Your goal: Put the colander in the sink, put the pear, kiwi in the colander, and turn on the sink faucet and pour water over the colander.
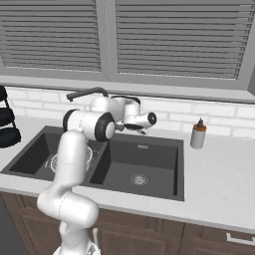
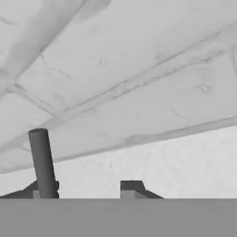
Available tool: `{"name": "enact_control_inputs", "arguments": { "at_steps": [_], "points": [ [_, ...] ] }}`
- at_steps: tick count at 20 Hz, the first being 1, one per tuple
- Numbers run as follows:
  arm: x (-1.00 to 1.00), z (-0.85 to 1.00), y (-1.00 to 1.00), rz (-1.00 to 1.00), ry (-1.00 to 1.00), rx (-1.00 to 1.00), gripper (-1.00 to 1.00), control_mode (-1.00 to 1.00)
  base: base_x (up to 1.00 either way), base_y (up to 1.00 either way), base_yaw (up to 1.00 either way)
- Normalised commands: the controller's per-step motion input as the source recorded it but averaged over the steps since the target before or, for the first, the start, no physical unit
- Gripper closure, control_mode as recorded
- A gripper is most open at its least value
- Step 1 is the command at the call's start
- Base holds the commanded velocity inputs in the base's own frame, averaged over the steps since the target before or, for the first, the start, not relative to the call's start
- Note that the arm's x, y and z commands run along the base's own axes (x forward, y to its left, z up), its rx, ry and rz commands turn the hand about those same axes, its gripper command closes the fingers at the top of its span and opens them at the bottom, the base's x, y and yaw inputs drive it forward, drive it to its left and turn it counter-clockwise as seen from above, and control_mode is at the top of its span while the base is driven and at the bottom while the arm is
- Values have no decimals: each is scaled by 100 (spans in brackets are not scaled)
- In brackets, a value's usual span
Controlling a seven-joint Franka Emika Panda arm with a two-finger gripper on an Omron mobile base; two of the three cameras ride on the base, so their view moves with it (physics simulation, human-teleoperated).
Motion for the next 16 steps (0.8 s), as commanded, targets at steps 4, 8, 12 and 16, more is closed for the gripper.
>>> {"name": "enact_control_inputs", "arguments": {
  "at_steps": [4,8,12,16],
  "points": [
    [-16,-29,-100,-17,8,0,100,-100,0,0,0],
    [-25,-39,-100,-17,10,0,100,-100,0,0,0],
    [-37,-29,-100,-16,8,0,100,-100,0,0,0],
    [-46,-2,-80,-9,2,1,100,-100,0,0,0]
  ]
}}
